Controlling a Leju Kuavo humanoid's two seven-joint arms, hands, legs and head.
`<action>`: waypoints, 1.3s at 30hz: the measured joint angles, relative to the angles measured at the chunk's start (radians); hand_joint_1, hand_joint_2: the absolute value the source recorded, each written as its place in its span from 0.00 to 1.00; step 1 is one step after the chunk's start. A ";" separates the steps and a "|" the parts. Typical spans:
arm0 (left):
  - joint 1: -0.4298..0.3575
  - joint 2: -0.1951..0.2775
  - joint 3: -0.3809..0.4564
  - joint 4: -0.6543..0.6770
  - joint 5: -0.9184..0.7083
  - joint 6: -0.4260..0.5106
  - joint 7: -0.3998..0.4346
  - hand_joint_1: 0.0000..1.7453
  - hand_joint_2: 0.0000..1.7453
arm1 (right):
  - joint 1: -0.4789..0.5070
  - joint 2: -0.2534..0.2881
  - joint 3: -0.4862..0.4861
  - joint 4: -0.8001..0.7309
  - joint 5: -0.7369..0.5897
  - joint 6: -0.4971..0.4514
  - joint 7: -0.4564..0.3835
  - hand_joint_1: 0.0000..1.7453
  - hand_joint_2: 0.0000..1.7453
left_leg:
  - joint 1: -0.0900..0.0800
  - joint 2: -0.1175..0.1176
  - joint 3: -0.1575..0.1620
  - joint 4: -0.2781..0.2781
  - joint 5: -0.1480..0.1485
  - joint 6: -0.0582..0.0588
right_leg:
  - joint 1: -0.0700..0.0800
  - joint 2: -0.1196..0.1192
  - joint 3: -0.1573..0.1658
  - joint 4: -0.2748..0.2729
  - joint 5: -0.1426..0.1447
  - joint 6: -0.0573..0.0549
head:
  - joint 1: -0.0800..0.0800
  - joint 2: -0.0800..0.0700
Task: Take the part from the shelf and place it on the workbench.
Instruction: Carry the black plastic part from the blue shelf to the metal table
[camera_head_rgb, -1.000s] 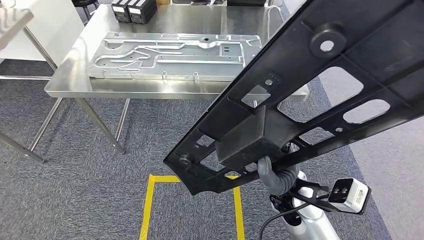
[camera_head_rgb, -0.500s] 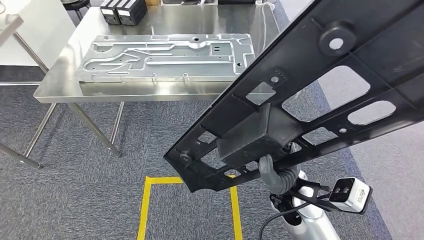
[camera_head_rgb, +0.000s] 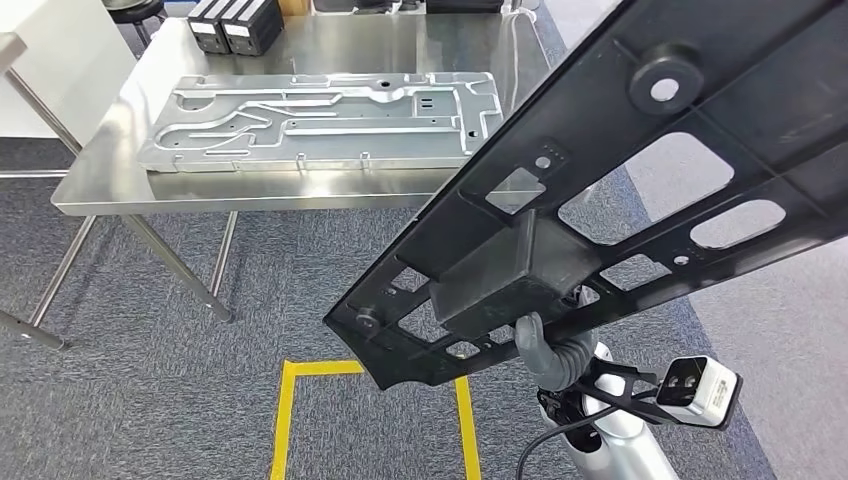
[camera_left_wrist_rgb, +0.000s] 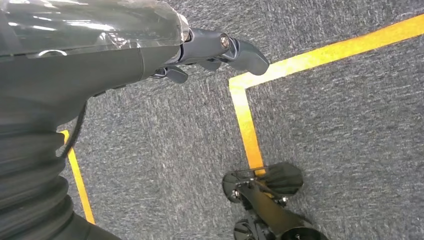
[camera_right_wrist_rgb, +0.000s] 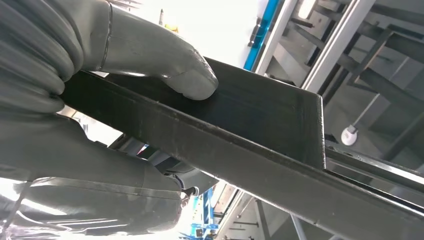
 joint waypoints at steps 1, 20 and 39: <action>0.000 0.000 0.000 0.000 0.000 0.000 0.000 0.00 1.00 | -0.001 0.000 0.000 0.000 0.000 0.000 0.000 1.00 1.00 | 0.003 0.001 0.004 -0.005 0.002 0.005 | -0.001 -0.001 -0.014 0.033 -0.021 0.005 | 0.000 0.000; 0.000 0.001 -0.009 0.000 0.000 -0.005 -0.002 0.00 1.00 | 0.022 0.000 0.001 0.000 0.019 -0.011 -0.018 1.00 1.00 | 0.003 0.006 -0.108 0.271 -0.147 -0.043 | -0.007 -0.015 -0.005 -0.024 0.028 -0.038 | 0.000 0.000; -0.003 0.007 -0.032 0.000 0.000 -0.027 0.000 0.00 1.00 | 0.062 0.000 -0.012 -0.008 0.044 -0.014 -0.028 1.00 1.00 | 0.003 0.000 0.022 -0.001 -0.020 0.005 | -0.019 -0.015 -0.094 0.126 0.004 0.020 | 0.000 0.000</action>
